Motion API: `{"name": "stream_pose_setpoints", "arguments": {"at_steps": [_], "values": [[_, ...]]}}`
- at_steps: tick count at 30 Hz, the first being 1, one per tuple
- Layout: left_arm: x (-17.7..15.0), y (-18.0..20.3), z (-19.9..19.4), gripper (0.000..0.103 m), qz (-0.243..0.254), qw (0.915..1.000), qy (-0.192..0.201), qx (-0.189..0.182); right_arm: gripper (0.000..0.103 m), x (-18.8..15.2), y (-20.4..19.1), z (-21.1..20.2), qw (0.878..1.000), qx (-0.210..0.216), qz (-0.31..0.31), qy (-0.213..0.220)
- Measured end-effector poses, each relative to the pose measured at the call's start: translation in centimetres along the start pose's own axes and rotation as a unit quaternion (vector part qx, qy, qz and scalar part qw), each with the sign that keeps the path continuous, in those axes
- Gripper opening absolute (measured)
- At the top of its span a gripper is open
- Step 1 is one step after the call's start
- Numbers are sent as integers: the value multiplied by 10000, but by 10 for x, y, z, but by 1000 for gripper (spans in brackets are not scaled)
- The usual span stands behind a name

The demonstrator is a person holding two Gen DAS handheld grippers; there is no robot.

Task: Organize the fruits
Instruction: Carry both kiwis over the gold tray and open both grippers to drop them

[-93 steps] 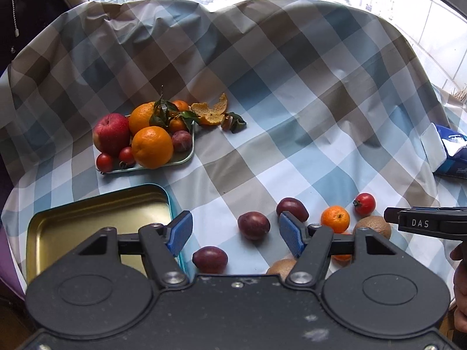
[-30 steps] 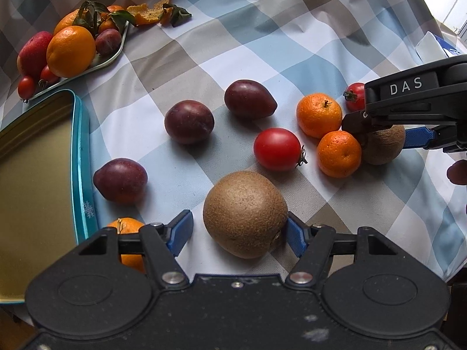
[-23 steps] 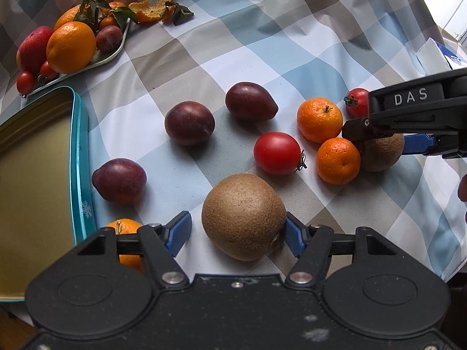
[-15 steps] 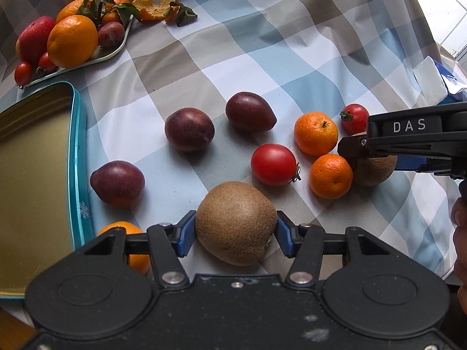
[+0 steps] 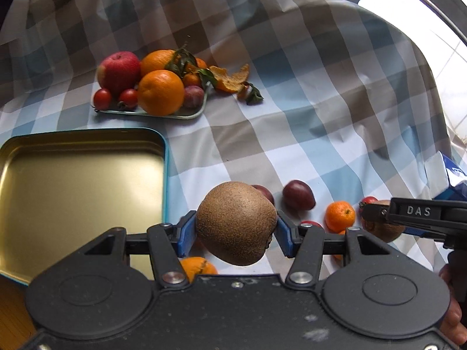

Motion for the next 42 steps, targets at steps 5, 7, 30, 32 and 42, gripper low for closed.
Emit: {"name": "stream_pose_setpoints", "arguments": {"at_steps": [5, 7, 30, 32, 42], "values": [[11, -36, -15, 57, -262, 9957, 385, 798, 63, -7, -22, -9, 9996, 182, -151, 128], [13, -48, -20, 57, -357, 9934, 468, 980, 63, -11, -35, -12, 9991, 265, -289, 163], [-12, -198, -35, 57, -1578, 9655, 157, 2067, 63, -65, -214, -20, 9660, 1201, -2290, 59], [-13, -206, -34, 57, -1627, 9629, 123, 2148, 63, -65, -224, -17, 9674, 1193, -2233, -26], [-8, -221, -29, 57, -1816, 9572, 99, 2252, 63, -72, -232, -16, 9606, 1127, -2529, 257]]}}
Point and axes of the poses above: each gripper's, at about its wrist camera, not at the fingertips, and z roughly the way its jaws point, y to its right, x to its top, the point moved 4 cm from there along z, roughly the way its jaws point, and after that the axes turned 6 degrees about -x, right-handed, at the moved point
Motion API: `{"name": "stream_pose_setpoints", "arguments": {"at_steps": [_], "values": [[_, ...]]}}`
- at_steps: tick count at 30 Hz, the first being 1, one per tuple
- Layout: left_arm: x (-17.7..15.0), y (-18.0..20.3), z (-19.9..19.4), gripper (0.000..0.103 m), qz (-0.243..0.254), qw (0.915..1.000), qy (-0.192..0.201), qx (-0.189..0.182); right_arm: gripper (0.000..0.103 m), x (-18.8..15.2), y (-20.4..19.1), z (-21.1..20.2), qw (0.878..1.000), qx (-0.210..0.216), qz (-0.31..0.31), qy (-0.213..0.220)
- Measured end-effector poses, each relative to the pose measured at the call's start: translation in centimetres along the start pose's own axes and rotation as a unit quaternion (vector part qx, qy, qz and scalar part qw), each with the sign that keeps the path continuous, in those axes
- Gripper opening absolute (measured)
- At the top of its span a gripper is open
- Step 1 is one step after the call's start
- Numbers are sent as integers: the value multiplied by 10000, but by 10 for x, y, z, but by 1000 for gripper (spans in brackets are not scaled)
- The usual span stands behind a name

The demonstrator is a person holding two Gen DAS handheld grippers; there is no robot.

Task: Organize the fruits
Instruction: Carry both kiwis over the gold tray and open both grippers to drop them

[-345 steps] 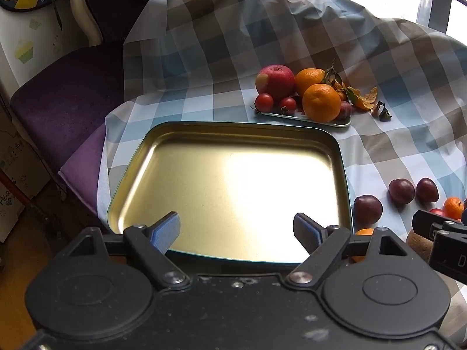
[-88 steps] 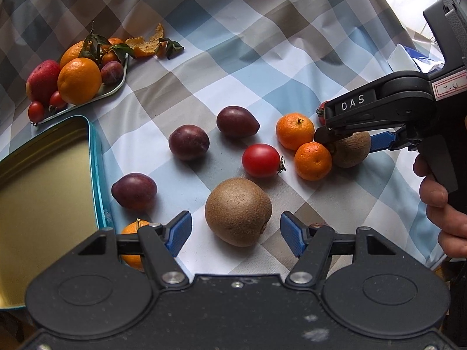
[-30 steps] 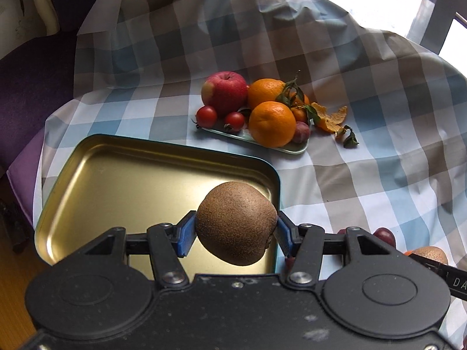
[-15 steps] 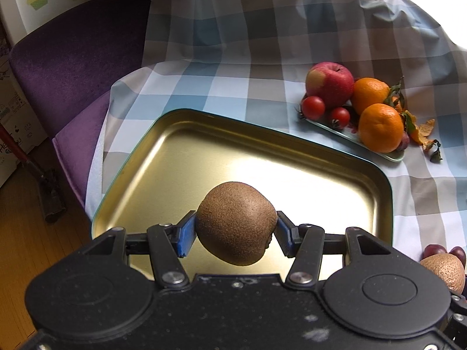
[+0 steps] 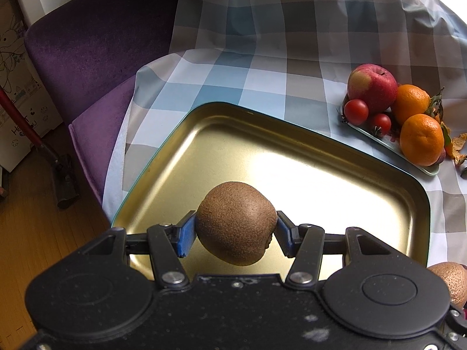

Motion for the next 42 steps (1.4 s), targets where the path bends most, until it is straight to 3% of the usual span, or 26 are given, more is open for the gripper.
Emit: {"name": "stream_pose_setpoints", "arguments": {"at_steps": [6, 11, 17, 26, 31, 42], "values": [[2, -3, 2, 57, -123, 9999, -10, 0, 63, 0, -8, -2, 9996, 54, -244, 155], [6, -6, -8, 59, -245, 9993, 267, 0, 63, -3, -13, 1, 9991, -45, -388, 188], [5, -3, -6, 60, -174, 9996, 188, -82, 63, -7, -17, 4, 9993, 129, -337, 119], [7, -11, -8, 60, -326, 9992, 221, -68, 63, -6, -21, -5, 9977, 284, -432, 432], [6, -12, -8, 60, -307, 9992, 227, -79, 62, -3, -31, -23, 9925, 153, -737, 959], [4, -11, -6, 60, -247, 9996, 132, 8, 61, -1, -23, -15, 9960, 190, -567, 664]]}}
Point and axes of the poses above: each gripper's, at about its wrist camera, not at the fingertips, and z roughly the way its jaws point, y to its right, x to its top, the point moved 4 cm from there along z, roughly the way its jaws point, and after that the axes turned 6 degrees about -x, right-handed, at the moved point
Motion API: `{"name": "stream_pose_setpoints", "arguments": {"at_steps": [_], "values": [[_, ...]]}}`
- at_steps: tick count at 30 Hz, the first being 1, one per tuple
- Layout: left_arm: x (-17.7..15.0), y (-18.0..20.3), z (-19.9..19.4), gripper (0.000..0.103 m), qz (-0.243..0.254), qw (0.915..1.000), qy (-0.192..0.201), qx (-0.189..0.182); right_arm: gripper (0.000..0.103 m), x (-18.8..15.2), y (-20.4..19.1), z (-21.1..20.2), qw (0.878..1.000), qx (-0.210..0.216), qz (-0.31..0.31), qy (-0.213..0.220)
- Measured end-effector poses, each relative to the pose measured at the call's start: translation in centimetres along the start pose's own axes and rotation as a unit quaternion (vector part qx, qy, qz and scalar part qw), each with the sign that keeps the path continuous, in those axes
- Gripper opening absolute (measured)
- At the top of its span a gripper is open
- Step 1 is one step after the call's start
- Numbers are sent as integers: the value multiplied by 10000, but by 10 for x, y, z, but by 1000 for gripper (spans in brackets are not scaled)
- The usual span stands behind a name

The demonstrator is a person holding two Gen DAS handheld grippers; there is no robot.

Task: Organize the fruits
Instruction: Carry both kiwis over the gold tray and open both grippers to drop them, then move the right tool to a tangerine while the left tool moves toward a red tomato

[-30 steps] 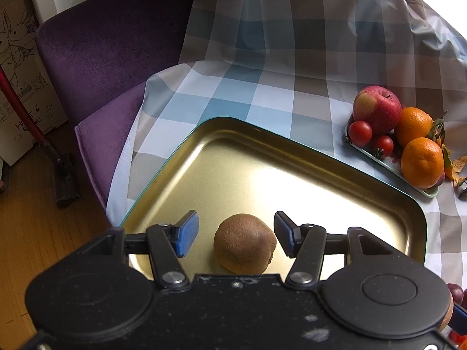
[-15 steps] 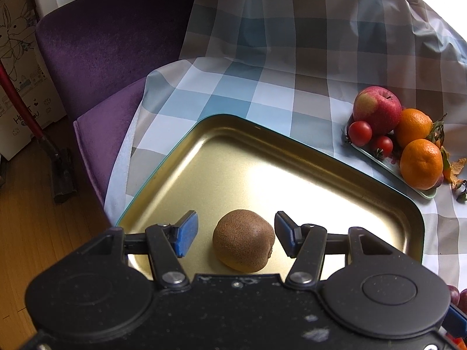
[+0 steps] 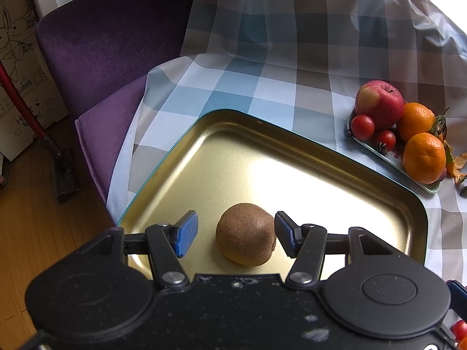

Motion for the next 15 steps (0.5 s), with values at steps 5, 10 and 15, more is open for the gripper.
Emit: {"name": "stream_pose_setpoints", "arguments": {"at_steps": [5, 10, 15], "values": [[-2, 1, -3, 60, 77, 10000, 1, -1, 61, -1, 1, 3, 9999, 15, 31, -119], [-4, 3, -5, 60, 136, 9999, -10, -3, 61, -2, 0, 4, 9998, -19, -26, -193], [-6, 5, -8, 60, 202, 9998, -55, -5, 61, -3, 1, 4, 9996, -52, -22, -263]]}}
Point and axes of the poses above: each gripper's, at about its wrist camera, not at the fingertips, and z roughly the way its jaws point, y to its right, x to its top, the point moved 4 cm from there along z, roughly the way its jaws point, and after that the axes turned 6 degrees about -x, right-handed, at the moved point
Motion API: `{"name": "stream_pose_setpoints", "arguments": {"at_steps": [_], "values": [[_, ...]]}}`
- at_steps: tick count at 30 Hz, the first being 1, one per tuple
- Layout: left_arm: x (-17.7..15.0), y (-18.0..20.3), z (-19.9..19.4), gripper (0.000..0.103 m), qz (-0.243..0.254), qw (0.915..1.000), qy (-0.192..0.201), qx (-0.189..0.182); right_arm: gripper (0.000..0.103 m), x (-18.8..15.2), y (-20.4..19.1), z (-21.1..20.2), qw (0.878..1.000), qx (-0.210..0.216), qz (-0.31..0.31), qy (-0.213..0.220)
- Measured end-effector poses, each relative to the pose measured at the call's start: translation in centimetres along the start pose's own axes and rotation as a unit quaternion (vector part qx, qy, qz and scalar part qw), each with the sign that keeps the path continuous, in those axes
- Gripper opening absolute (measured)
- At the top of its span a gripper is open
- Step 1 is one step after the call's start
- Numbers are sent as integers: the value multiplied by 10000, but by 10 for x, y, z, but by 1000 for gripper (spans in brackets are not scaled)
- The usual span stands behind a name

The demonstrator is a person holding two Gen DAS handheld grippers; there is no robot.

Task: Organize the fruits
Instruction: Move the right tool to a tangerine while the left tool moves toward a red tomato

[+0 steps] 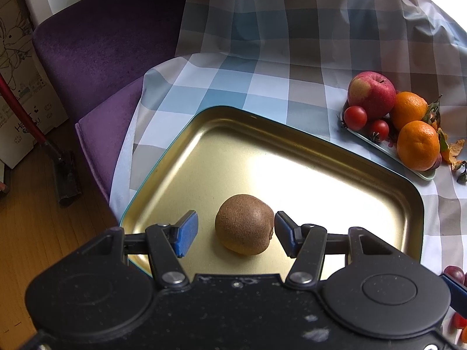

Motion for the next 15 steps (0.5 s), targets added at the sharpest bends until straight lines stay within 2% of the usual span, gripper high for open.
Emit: {"name": "stream_pose_setpoints", "arguments": {"at_steps": [10, 15], "values": [[-11, 16, -6, 60, 389, 9991, -129, -118, 60, 1, 13, -1, 9989, -31, 338, -309], [-15, 27, -10, 60, 482, 9982, -190, -304, 59, 0, 28, -3, 9975, -227, 546, -397]]}}
Point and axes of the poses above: each gripper's, at about its wrist camera, not at the fingertips, and z roughly the way its jaws point, y to its right, x to its top, the point moved 4 cm from there along z, roughly the way its jaws point, and after that the axes turned 6 degrees about -x, right-handed, at the moved point
